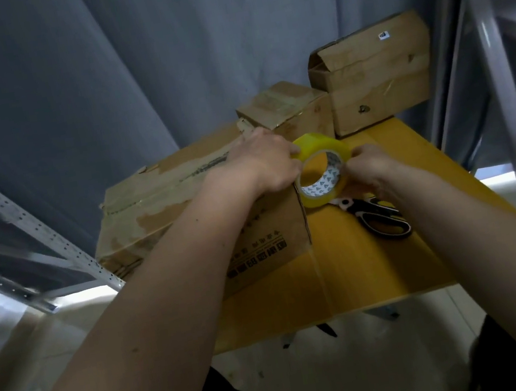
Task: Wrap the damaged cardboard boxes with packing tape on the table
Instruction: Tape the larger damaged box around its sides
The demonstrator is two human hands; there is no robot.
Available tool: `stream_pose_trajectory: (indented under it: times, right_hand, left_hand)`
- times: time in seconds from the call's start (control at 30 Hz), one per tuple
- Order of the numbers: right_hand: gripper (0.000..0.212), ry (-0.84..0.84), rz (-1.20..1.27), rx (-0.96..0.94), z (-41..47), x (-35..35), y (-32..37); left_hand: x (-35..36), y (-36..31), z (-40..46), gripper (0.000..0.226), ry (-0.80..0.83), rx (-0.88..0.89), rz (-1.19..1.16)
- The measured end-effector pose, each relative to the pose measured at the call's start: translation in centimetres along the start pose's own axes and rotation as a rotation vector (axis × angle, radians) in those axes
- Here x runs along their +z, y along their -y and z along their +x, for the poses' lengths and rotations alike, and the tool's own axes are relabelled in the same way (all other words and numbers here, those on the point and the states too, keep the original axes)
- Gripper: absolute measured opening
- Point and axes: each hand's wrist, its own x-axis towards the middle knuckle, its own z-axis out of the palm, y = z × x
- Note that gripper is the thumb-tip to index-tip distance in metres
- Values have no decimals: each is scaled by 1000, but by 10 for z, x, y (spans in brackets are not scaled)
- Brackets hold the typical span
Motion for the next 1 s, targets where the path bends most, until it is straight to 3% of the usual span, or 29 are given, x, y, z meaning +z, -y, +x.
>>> stream_pose_trajectory:
  times: [0.2,0.33,0.4,0.63,0.73,0.87,0.93,1.0]
  right_hand:
    - [7,-225,-684,-180,-7,-11,-5]
    - [23,-42,-1073,-39,-19,-8,-25]
    - [29,7,-1091,7,-22,-7,-31]
    - [16,24,-1092,46,-27,-21,-35]
    - [23,-23,-885,73,-26,-31,-35]
    - [23,-96,-209,120,-21,-44,-40]
    - [22,-105,159,41,-24,-43,-42]
    - [31,-37,426,-49,-32,-42,-35]
  left_hand:
    - [3,-5,-4,45,-56,-13,-46]
    - [9,-3,-6,44,-118,-10,-93]
    - [9,-2,-6,44,-117,-9,-90]
    - [13,4,-4,50,-134,-1,-159]
    - [18,6,-2,69,-192,20,-160]
    - [21,6,-5,112,-237,38,-237]
    - [16,9,-6,111,-248,56,-455]
    - [11,12,-5,96,-256,36,-698]
